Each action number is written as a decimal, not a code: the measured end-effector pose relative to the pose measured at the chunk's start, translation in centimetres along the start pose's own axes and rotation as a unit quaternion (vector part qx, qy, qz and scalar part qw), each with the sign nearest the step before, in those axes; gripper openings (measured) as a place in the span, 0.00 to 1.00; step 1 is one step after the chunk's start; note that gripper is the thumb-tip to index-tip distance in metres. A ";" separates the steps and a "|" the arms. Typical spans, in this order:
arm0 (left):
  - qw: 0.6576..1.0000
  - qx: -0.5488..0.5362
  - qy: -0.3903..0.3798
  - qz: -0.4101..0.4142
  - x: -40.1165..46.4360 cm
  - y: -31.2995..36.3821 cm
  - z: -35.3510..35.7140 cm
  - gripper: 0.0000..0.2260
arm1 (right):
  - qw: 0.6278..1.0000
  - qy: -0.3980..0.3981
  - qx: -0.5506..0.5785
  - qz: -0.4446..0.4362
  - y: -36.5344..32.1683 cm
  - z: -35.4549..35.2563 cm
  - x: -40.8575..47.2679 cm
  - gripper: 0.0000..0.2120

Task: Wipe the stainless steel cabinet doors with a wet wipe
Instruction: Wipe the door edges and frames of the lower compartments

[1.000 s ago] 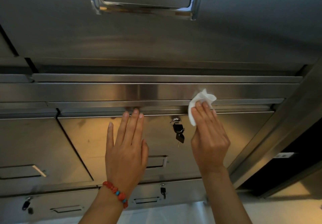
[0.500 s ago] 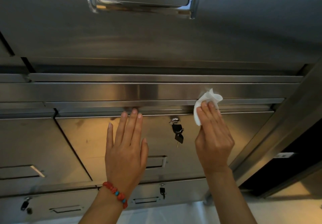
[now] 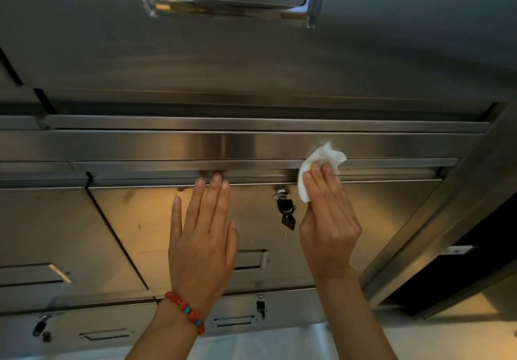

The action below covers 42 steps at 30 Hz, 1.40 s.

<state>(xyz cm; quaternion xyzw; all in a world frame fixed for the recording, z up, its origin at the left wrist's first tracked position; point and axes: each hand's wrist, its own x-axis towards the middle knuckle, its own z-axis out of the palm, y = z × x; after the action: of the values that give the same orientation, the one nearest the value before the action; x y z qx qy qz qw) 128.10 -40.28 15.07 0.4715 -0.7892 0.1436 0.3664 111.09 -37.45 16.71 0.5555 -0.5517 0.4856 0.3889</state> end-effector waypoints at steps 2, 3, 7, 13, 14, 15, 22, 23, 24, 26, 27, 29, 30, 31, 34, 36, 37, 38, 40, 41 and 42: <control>1.000 0.003 0.000 0.002 0.0 0.0 0.0 0.23 | 1.000 -0.016 0.010 -0.025 -0.3 0.1 0.1 0.10; 1.000 0.003 -0.001 0.003 0.0 -0.1 0.0 0.23 | 0.999 -0.025 0.007 -0.038 0.0 0.0 0.2 0.10; 1.000 0.007 -0.003 0.004 0.0 0.0 -0.1 0.23 | 0.999 -0.029 -0.020 -0.029 2.2 -1.0 0.1 0.11; 1.000 0.001 0.000 0.007 0.1 -0.1 -0.2 0.23 | 0.999 -0.011 -0.040 0.013 5.1 -2.2 0.2 0.12; 1.000 0.001 -0.001 0.006 0.1 -0.1 -0.2 0.23 | 0.999 -0.008 -0.042 0.019 5.0 -2.1 0.1 0.12; 1.000 0.001 -0.004 0.005 0.1 0.0 -0.3 0.23 | 0.999 -0.007 -0.042 0.025 4.7 -2.0 0.1 0.13; 1.000 0.002 -0.009 0.000 0.1 0.1 -0.3 0.23 | 0.998 -0.041 -0.040 -0.025 4.8 -2.4 0.1 0.10; 1.000 0.002 -0.009 0.000 0.1 0.1 -0.3 0.24 | 0.999 -0.031 -0.044 -0.006 5.3 -2.7 0.0 0.10; 1.000 0.001 -0.010 0.000 0.1 0.1 -0.3 0.24 | 0.998 -0.017 -0.051 0.017 5.8 -2.9 0.0 0.11; 1.000 0.001 -0.011 0.002 0.1 0.1 -0.4 0.24 | 0.997 -0.001 -0.066 0.047 6.4 -3.2 0.0 0.13; 1.000 0.001 -0.010 0.003 0.1 0.0 -0.4 0.24 | 0.996 -0.001 -0.071 0.050 6.4 -3.2 0.0 0.13; 1.000 0.001 -0.009 0.000 0.1 0.1 -0.3 0.24 | 0.997 -0.006 -0.071 0.042 6.2 -3.1 0.1 0.12; 1.000 0.000 -0.009 -0.001 0.1 0.1 -0.3 0.24 | 0.997 -0.012 -0.066 0.036 6.0 -3.1 0.1 0.12; 1.000 0.001 -0.008 -0.003 0.1 0.2 -0.3 0.24 | 0.998 -0.020 -0.060 0.026 5.8 -3.1 0.1 0.12; 1.000 0.001 -0.007 -0.008 0.1 0.3 -0.2 0.23 | 0.997 -0.041 -0.061 -0.005 6.2 -3.4 0.2 0.12; 1.000 0.003 -0.007 -0.008 0.1 0.3 -0.1 0.24 | 0.997 -0.038 -0.064 -0.003 6.8 -3.6 0.4 0.12; 1.000 0.004 -0.008 -0.007 0.1 0.3 -0.1 0.24 | 0.997 -0.031 -0.067 0.007 7.1 -3.7 0.5 0.13; 1.000 0.005 -0.009 -0.007 0.1 0.3 0.0 0.24 | 0.997 -0.023 -0.072 0.016 7.2 -3.7 0.5 0.14; 1.000 0.005 -0.009 -0.008 0.1 0.3 0.0 0.24 | 0.997 -0.013 -0.073 0.027 6.9 -3.6 0.5 0.16; 1.000 0.006 -0.007 -0.009 0.0 0.3 0.0 0.24 | 0.997 -0.015 -0.069 0.026 6.6 -3.4 0.4 0.16; 1.000 0.006 -0.004 -0.010 0.0 0.3 0.0 0.24 | 0.997 -0.020 -0.066 0.020 6.4 -3.3 0.3 0.15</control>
<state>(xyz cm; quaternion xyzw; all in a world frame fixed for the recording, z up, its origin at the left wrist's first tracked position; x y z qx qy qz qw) 127.87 -40.13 15.15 0.4824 -0.7849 0.1425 0.3618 104.36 -34.88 17.12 0.5277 -0.6011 0.4444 0.4035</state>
